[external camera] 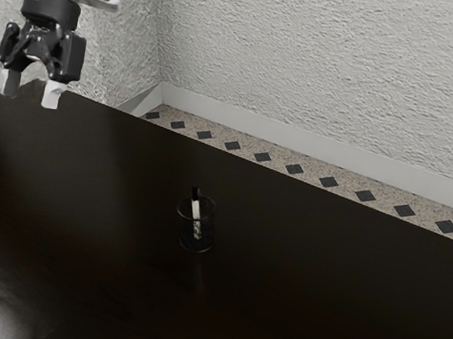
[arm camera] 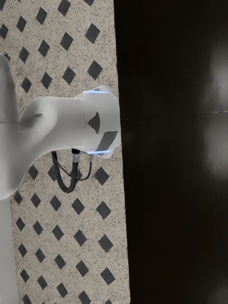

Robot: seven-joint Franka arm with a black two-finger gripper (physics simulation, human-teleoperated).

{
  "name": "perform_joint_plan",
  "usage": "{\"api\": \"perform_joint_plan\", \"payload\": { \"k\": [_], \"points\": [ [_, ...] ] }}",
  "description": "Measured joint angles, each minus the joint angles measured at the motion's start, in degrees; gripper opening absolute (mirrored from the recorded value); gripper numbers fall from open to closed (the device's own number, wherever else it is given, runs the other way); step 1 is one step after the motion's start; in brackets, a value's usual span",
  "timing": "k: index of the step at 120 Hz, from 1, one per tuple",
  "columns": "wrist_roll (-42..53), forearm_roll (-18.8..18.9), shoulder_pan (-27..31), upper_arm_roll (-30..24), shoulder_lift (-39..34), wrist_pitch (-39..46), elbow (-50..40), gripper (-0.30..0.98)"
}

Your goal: Take the marker out of the pen holder and place it to the left of the pen holder.

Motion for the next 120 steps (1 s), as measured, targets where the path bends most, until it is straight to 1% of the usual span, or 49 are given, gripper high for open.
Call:
{"api": "perform_joint_plan", "payload": {
  "k": [10,14,18,28,35,45,56,70,84,103,120],
  "points": [
    [-0.49,-1.28,-0.13,-0.19,0.61,13.95,-3.98,0.69],
    [-0.73,-1.46,-0.39,-0.15,2.46,18.05,-4.59,0.69],
    [-1.07,-0.83,-0.68,-0.18,5.83,21.56,-4.87,0.69],
    [-1.9,0.47,-0.92,-0.08,17.42,29.76,-3.88,0.69],
    [-2.39,-0.56,0.68,-0.02,22.87,34.3,-3.61,0.69],
    [-2.93,-1.87,2.06,-0.06,28.22,39.75,-2.71,0.69],
    [-3.48,-2.61,1.67,-0.99,32.72,44.28,0.9,0.69],
    [-4.23,-2.88,1.95,-2.46,33.56,48.15,2.65,0.69],
    [-4.8,-2.1,1.62,-2.7,36.08,51.27,5.59,0.69],
    [-5.34,-1.14,2.0,-2.71,37.95,55.69,5.77,0.69],
    [-5.7,-0.77,2.04,-2.71,38.7,57.88,5.32,0.69]
  ]
}}
